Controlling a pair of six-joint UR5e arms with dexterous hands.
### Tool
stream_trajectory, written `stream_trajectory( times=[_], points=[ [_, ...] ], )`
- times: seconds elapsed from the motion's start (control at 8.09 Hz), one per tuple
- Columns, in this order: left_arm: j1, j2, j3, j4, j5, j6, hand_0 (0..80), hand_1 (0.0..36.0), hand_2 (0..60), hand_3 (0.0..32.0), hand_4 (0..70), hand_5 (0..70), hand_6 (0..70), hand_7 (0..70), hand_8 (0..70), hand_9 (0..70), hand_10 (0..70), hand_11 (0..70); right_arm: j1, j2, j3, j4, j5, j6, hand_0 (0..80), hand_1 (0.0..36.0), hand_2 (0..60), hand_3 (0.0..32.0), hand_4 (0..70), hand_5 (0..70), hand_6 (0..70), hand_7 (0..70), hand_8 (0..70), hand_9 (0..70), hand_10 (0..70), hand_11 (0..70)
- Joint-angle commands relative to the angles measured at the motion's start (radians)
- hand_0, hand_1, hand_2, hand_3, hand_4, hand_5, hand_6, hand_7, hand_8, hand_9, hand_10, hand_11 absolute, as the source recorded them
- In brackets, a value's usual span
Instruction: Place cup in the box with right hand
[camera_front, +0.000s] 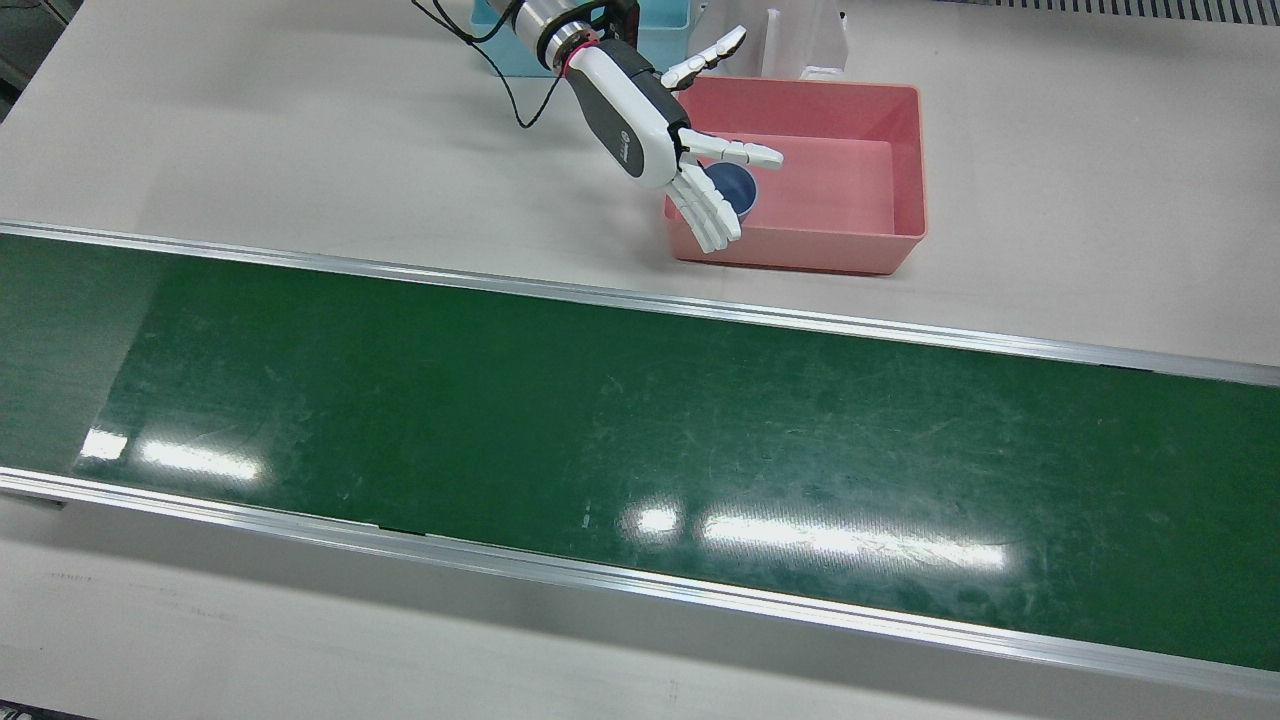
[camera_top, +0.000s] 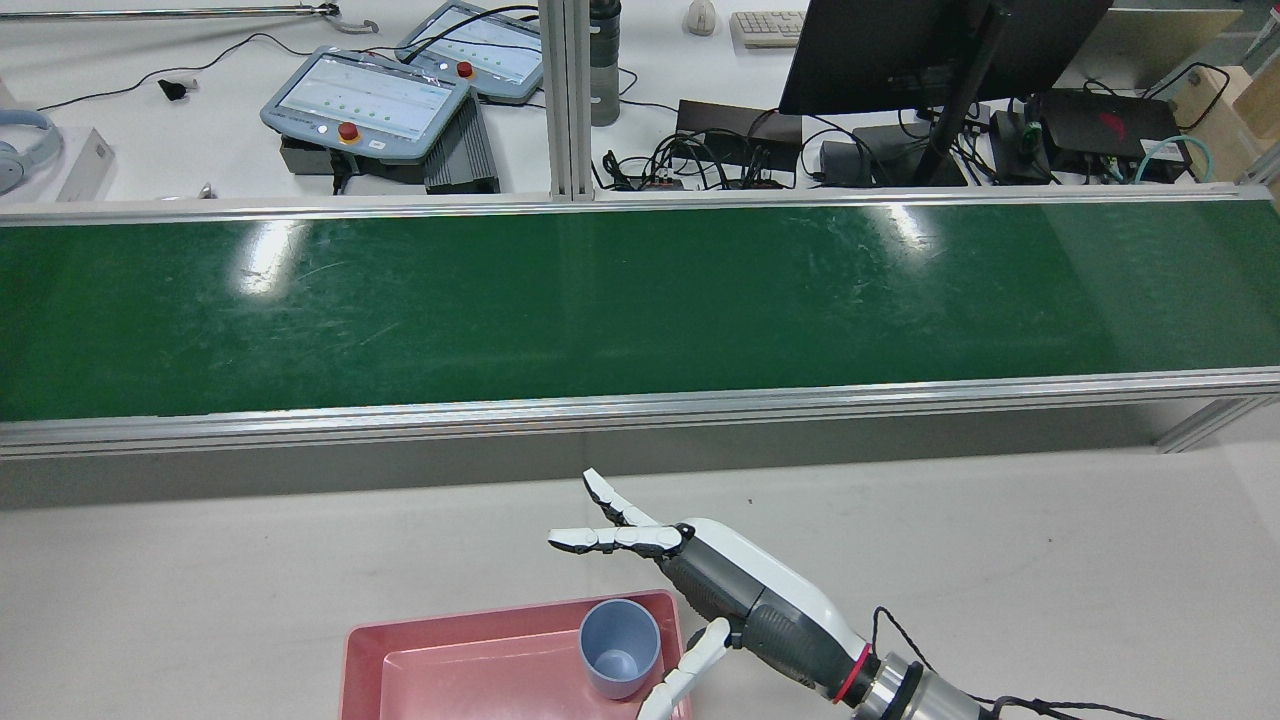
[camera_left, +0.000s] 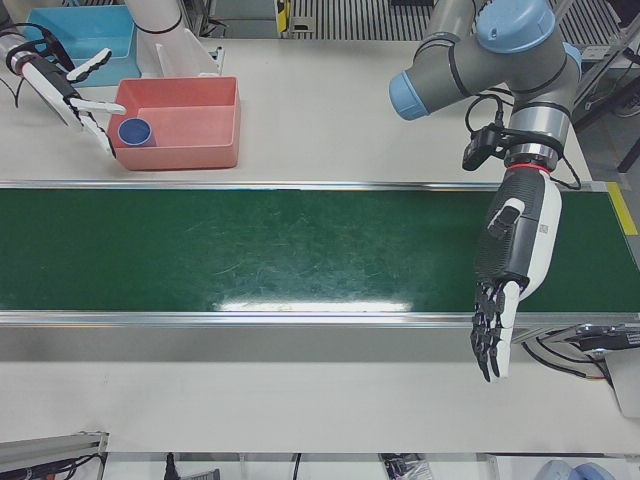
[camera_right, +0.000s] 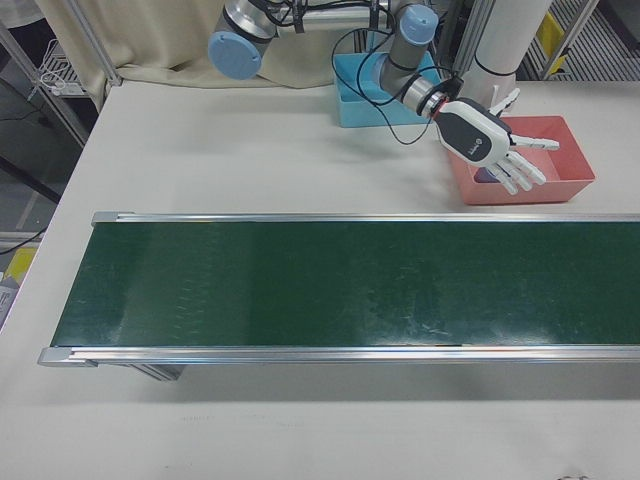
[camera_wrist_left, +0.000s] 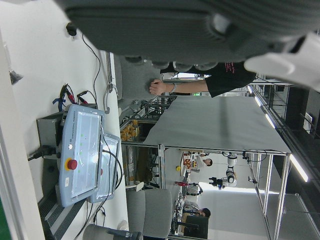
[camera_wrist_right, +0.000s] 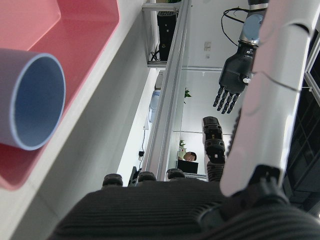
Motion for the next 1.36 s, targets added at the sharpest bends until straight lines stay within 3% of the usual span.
stream_trajectory(
  times=[0.0,0.12,0.25,0.37,0.49,0.62,0.74,0.87,0.99,1.11,1.24],
  points=[
    [0.0,0.0,0.0,-0.002,0.0,0.0,0.0,0.0,0.0,0.0,0.0,0.0,0.0,0.0,0.0,0.0,0.0,0.0,0.223,-0.265,0.202,-0.015,-0.159,0.03,72.3,24.2,3.0,0.0,17.5,8.3,4.5,7.4,0.6,2.6,2.3,6.3],
    [0.0,0.0,0.0,-0.002,0.0,0.0,0.0,0.0,0.0,0.0,0.0,0.0,0.0,0.0,0.0,0.0,0.0,0.0,0.349,-0.265,0.243,-0.08,-0.207,0.029,78.1,29.2,7.6,0.0,22.2,9.8,6.1,13.4,2.5,6.0,3.6,8.5],
    [0.0,0.0,0.001,-0.003,0.0,0.0,0.0,0.0,0.0,0.0,0.0,0.0,0.0,0.0,0.0,0.0,0.0,0.0,0.455,-0.259,0.291,-0.198,-0.223,0.03,74.4,36.0,60.0,0.0,22.3,15.2,10.2,26.3,7.8,14.2,7.6,15.9],
    [0.0,0.0,0.001,-0.002,0.0,0.0,0.0,0.0,0.0,0.0,0.0,0.0,0.0,0.0,0.0,0.0,0.0,0.0,0.581,-0.256,0.282,-0.237,-0.226,0.032,80.0,36.0,60.0,0.0,22.9,16.5,12.7,37.6,10.6,19.4,8.5,17.5],
    [0.0,0.0,0.001,-0.002,0.0,0.0,0.0,0.0,0.0,0.0,0.0,0.0,0.0,0.0,0.0,0.0,0.0,0.0,0.694,-0.257,0.223,-0.237,-0.234,0.036,80.0,35.4,11.9,0.0,22.8,14.1,12.1,37.3,11.0,20.5,8.1,16.1],
    [0.0,0.0,0.0,-0.002,0.0,0.0,0.0,0.0,0.0,0.0,0.0,0.0,0.0,0.0,0.0,0.0,0.0,0.0,0.809,-0.254,0.093,-0.227,-0.273,0.095,80.0,26.9,0.0,0.0,18.4,11.1,10.2,31.1,9.7,18.3,6.8,13.3],
    [0.0,0.0,0.0,0.0,0.0,0.0,0.0,0.0,0.0,0.0,0.0,0.0,0.0,0.0,0.0,0.0,0.0,0.0,0.89,-0.253,-0.06,-0.179,-0.281,0.186,78.6,16.2,0.0,0.0,20.8,8.8,8.1,23.5,7.9,15.2,5.5,10.7],
    [0.0,0.0,0.0,0.0,0.0,0.0,0.0,0.0,0.0,0.0,0.0,0.0,0.0,0.0,0.0,0.0,0.0,0.0,0.965,-0.251,-0.233,-0.016,-0.277,0.261,78.4,12.7,0.0,0.0,19.2,7.9,6.3,15.7,6.0,11.6,4.4,8.8],
    [0.0,0.0,0.0,0.0,0.0,0.0,0.0,0.0,0.0,0.0,0.0,0.0,0.0,0.0,0.0,0.0,0.0,0.0,1.034,-0.239,-0.435,0.154,-0.278,0.31,76.8,13.1,0.0,0.0,16.9,7.9,5.3,10.3,5.2,9.7,4.2,8.6],
    [0.0,0.0,0.0,-0.002,0.0,0.0,0.0,0.0,0.0,0.0,0.0,0.0,0.0,0.0,0.0,0.0,0.0,0.0,1.079,-0.201,-0.545,0.206,-0.284,0.329,73.0,15.2,0.0,0.0,12.4,7.9,4.6,6.6,4.5,8.1,3.8,8.1],
    [0.0,0.0,0.0,-0.002,0.0,0.0,0.0,0.0,0.0,0.0,0.0,0.0,0.0,0.0,0.0,0.0,0.0,0.0,1.091,-0.184,-0.615,0.212,-0.283,0.331,76.8,12.4,0.0,0.0,15.4,7.7,4.1,5.3,2.7,5.7,2.9,6.9]
  ],
)
